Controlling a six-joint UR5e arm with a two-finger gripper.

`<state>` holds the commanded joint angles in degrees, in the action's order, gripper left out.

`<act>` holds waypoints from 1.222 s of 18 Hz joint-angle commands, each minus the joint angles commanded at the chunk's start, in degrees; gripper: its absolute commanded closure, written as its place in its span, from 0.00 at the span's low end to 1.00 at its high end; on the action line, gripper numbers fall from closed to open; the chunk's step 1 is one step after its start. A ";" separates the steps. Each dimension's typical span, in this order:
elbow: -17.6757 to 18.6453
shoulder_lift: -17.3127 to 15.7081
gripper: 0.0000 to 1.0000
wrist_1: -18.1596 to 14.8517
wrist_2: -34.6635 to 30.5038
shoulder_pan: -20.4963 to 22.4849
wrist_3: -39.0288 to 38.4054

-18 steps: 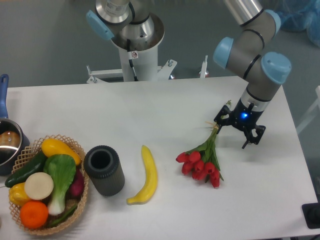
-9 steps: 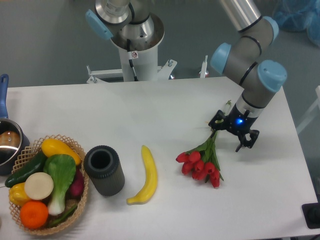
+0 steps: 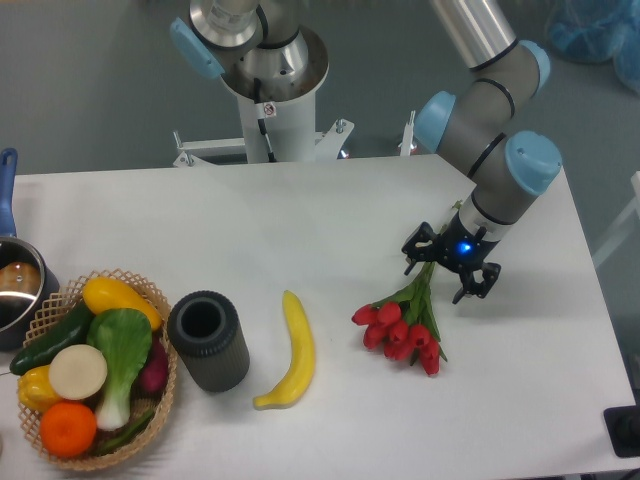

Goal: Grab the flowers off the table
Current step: 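Lower the open gripper over the tulip stems near the twine tie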

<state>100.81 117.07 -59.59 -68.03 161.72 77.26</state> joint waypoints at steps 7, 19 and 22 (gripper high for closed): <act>0.00 1.32 0.00 -0.70 0.27 -0.79 0.00; -0.53 2.02 0.00 -0.79 0.27 -0.88 0.00; -0.79 2.29 0.00 -0.70 0.35 -1.14 0.00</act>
<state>100.02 119.36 -60.29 -67.68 160.58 77.26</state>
